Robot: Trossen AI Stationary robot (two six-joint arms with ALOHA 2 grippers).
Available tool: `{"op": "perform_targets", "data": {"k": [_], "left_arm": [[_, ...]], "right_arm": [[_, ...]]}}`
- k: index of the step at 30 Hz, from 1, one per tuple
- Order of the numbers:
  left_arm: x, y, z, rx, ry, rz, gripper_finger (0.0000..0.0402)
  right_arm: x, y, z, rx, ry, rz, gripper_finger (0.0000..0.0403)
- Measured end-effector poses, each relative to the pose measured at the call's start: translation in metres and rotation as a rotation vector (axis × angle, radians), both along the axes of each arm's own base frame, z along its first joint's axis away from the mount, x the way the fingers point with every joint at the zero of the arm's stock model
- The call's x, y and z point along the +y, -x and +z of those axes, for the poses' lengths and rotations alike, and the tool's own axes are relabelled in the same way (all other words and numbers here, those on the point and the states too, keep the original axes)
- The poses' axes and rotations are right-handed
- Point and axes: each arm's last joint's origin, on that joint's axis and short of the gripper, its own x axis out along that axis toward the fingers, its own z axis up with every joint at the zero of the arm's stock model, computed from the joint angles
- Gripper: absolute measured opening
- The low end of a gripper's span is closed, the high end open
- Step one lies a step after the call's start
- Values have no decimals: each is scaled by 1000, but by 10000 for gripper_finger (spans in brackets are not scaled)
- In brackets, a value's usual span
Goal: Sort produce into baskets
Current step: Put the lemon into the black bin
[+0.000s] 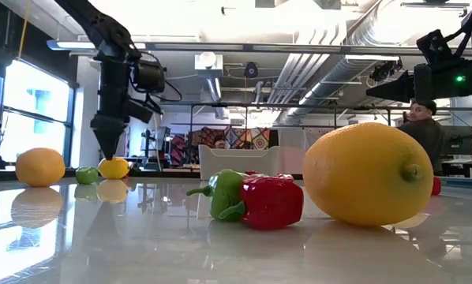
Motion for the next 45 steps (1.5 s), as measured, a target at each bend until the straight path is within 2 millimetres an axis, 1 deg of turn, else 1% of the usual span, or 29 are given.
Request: {"op": "perform_targets", "data": {"k": [6,11,16,22,25,28,35,39,42,45], "left_arm": [[6,-1,-10,34,6,3,246],[9,-3,-11,43,-30,-22,246],[13,1,-11,-6,19,-4,246],[18,5,-12,-42,40,32,246],[19,4,-12,-108,83,47,246],[20,1,-12,-165,88,46,245],[23,-3,-26,-137,142,60,226],[20,-8,-31,-116,148,42,211],[13,-10,-25,-121,134,18,204],[0,-8,-13,-123,147,-13,201]], "right_arm": [[0,0,0,0,0,0,0],[0,0,0,0,0,0,0],[0,0,0,0,0,0,0],[0,0,0,0,0,0,0],[0,0,0,0,0,0,0],[0,0,0,0,0,0,0],[0,0,0,0,0,0,0],[0,0,0,0,0,0,0],[0,0,0,0,0,0,0],[0,0,0,0,0,0,0]]}}
